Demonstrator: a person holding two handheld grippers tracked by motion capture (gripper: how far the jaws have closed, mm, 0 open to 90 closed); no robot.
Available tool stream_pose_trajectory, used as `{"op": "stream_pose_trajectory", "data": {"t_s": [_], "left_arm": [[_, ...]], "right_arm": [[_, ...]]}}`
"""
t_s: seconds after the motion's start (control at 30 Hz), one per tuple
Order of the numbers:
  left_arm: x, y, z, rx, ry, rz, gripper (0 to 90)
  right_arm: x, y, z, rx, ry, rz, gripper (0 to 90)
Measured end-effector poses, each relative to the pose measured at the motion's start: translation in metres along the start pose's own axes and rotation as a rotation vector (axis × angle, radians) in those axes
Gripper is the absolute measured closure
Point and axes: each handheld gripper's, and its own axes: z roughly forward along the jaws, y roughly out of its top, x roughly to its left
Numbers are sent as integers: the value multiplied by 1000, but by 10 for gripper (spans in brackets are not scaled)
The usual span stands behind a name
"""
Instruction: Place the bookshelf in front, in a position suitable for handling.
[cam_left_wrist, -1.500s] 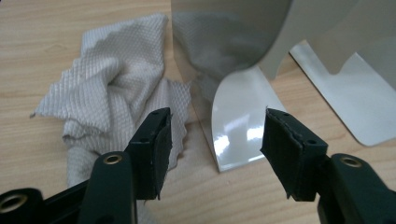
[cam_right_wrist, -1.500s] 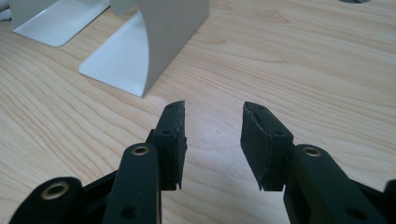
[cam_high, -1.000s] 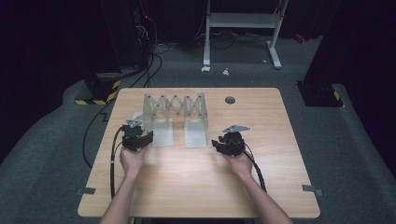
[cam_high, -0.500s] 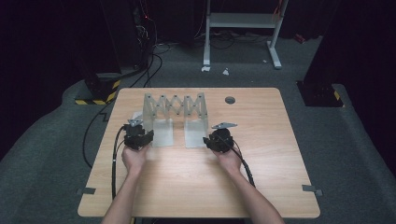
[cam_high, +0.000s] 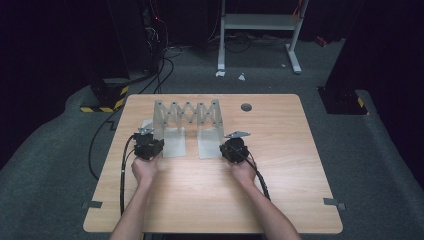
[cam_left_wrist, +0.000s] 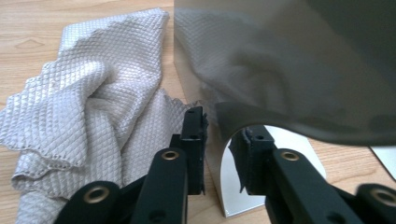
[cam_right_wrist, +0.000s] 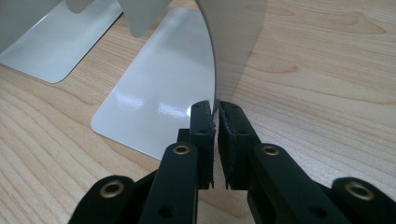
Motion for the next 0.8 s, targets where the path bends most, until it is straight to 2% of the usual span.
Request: {"op": "stream_pose_trajectory", "data": {"t_s": [0.27,0.47,0.8], "left_arm": [[1,0,0,7,-3,4,812],[0,-1,-1,8,6,23,821],[-5,-2,-2,17,-5,47,829]], "right_arm": [[-5,-1,-2,7,-6,24,862],[-7,-1,-3,8,-9,25,868],[-15,-8,-8,12,-18,48,876]]}}
